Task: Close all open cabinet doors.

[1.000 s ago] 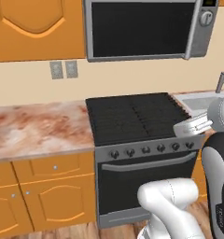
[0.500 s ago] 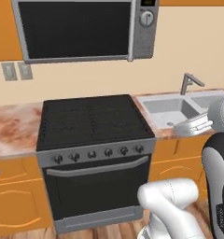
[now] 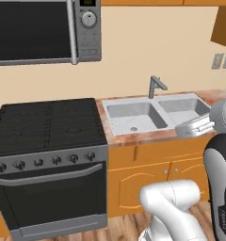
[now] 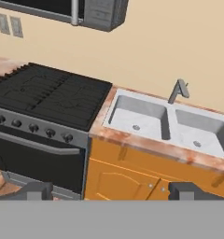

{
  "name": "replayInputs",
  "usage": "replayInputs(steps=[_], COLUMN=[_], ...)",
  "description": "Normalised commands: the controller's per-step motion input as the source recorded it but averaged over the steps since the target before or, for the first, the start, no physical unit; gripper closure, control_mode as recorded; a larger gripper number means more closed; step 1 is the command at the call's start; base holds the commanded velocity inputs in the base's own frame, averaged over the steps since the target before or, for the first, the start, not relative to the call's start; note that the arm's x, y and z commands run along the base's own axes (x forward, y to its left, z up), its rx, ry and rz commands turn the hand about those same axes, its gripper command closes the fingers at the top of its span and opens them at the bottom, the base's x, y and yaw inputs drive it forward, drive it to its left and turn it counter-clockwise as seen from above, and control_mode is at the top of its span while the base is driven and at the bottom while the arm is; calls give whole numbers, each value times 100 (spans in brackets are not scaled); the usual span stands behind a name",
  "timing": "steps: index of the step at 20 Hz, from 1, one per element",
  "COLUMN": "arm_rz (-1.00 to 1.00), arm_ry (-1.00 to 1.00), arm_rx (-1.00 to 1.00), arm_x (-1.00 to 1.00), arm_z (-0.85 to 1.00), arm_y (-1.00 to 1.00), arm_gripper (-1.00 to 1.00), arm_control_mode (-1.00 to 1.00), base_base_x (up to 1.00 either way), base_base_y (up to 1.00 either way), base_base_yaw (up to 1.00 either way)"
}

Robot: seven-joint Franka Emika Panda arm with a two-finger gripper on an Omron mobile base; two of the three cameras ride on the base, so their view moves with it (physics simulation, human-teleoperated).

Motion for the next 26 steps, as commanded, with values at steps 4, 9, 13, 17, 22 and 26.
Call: replayInputs(steps=[4, 9, 13, 17, 22, 26], arm_rz=[0, 0, 0, 0, 0, 0], arm_ry=[0, 0, 0, 0, 0, 0], arm_rx=[0, 0, 0, 0, 0, 0], arm_x=[0, 0, 0, 0, 0, 0], arm_z=[0, 0, 0, 0, 0, 0], arm_y=[0, 0, 0, 0, 0, 0], arm_gripper=[-100, -100, -100, -100, -100, -100], arm_control_mode=[100, 100, 100, 100, 100, 100], base_base_x=[-12, -8, -5, -2, 0, 0], base_base_y=[-89, -84, -81, -80, -74, -74], base_base_yaw=[0, 0, 0, 0, 0, 0])
